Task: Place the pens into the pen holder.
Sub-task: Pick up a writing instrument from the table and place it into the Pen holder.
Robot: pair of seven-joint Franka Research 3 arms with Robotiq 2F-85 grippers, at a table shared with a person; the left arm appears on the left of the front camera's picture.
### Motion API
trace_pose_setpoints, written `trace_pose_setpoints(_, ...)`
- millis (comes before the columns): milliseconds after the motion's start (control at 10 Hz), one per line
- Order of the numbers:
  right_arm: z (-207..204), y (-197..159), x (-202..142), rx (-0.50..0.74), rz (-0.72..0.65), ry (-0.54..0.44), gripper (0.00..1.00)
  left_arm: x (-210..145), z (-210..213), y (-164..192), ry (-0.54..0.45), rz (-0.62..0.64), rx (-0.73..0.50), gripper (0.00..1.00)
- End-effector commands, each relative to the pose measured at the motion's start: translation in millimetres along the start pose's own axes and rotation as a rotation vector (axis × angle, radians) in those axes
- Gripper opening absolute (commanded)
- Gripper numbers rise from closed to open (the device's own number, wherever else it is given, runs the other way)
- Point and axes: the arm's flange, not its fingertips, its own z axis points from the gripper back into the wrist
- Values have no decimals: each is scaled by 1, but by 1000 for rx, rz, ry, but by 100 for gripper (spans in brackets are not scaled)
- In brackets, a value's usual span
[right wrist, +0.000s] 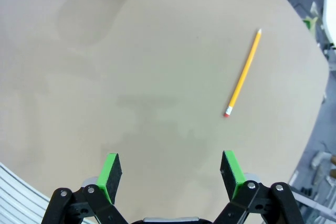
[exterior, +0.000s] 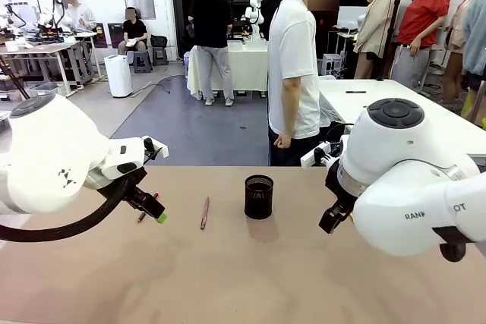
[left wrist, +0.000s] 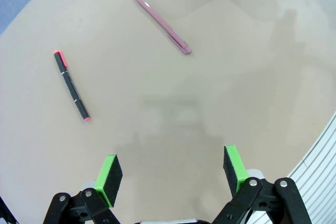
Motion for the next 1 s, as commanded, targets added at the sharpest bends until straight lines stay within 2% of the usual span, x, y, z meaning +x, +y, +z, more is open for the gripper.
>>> trace_pose_setpoints(0, 23, -23, 7, 122, -32, -50, 100, 1, 23, 19, 1, -3, -150, 100)
trace_pose_setpoints(100, 38, -39, 12, 165, -60, -85, 100, 3, 34, 26, -23, -11, -180, 100)
trace_pose_setpoints(200, 54, -53, 14, 215, -80, -78, 100, 5, 47, 34, -42, -22, -212, 100)
trace_pose_setpoints(300, 70, -67, 17, 237, -95, -114, 100, 7, 59, 44, -72, -55, -277, 100)
trace_pose_setpoints(400, 85, -82, 21, 244, -96, -145, 100, 11, 62, 60, -86, -56, -289, 100)
trace_pose_setpoints(500, 106, -103, 19, 317, -75, -199, 100, 11, 74, 81, -127, -51, -271, 100)
trace_pose_setpoints(600, 123, -127, 18, 370, -70, -182, 100, 10, 88, 94, -191, -66, -201, 100)
trace_pose_setpoints(800, 147, -165, 14, 427, -67, -239, 100, 11, 113, 117, -244, -93, -121, 100)
trace_pose_setpoints(900, 154, -184, 10, 428, -71, -263, 100, 9, 124, 133, -300, -87, -125, 100)
